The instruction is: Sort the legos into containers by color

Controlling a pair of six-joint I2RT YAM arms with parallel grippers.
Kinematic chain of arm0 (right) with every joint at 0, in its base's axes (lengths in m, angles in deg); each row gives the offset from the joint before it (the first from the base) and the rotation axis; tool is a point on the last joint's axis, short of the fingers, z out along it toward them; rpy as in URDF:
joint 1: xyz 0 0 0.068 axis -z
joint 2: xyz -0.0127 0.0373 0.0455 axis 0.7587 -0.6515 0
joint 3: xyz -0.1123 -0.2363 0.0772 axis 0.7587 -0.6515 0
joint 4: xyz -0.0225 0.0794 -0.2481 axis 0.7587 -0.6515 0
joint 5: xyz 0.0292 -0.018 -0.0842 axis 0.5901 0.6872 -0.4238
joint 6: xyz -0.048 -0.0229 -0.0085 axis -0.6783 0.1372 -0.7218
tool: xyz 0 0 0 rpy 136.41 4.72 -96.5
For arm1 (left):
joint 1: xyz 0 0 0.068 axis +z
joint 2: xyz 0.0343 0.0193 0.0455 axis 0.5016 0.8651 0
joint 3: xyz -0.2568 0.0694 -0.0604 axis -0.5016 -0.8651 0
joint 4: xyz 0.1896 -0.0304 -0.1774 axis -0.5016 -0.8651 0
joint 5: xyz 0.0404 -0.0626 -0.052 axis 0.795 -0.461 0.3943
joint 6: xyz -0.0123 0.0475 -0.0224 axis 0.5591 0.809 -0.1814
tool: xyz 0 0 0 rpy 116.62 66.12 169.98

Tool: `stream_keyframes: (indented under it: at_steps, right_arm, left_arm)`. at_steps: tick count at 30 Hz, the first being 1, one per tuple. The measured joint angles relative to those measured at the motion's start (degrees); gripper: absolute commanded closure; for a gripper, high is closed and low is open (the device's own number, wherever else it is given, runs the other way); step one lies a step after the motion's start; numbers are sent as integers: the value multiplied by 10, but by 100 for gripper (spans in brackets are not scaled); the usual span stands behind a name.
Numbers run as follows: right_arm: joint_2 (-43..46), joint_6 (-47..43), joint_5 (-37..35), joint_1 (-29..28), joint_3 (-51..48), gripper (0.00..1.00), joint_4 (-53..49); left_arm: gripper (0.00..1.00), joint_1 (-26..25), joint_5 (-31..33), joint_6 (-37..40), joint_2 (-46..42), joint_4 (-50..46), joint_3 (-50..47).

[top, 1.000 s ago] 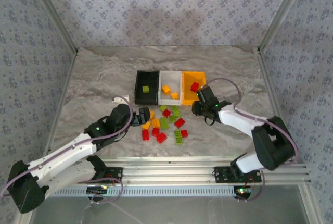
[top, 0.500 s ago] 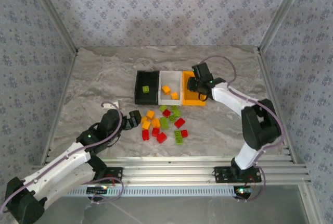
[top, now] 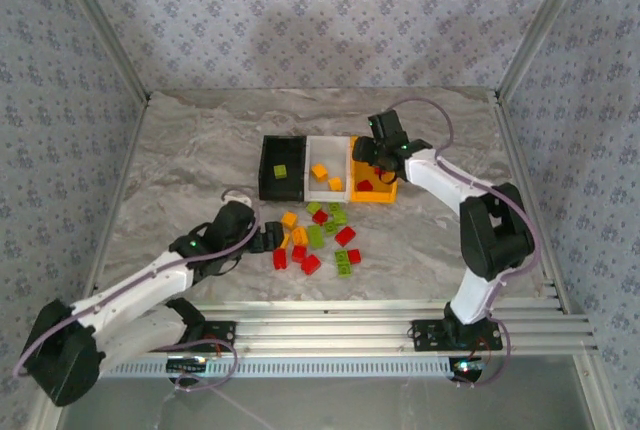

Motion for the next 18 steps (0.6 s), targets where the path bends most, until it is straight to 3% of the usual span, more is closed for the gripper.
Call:
stream_keyframes:
  at_steps: [9,18]
  right_arm:
    - [111,15,5,-23,-114,37,16]
    - [175,20,6,-23,-161,37,17]
  left_arm:
    - [22,-2,-14,69,220,16,138]
    - [35,-23,43,110,334,9,203]
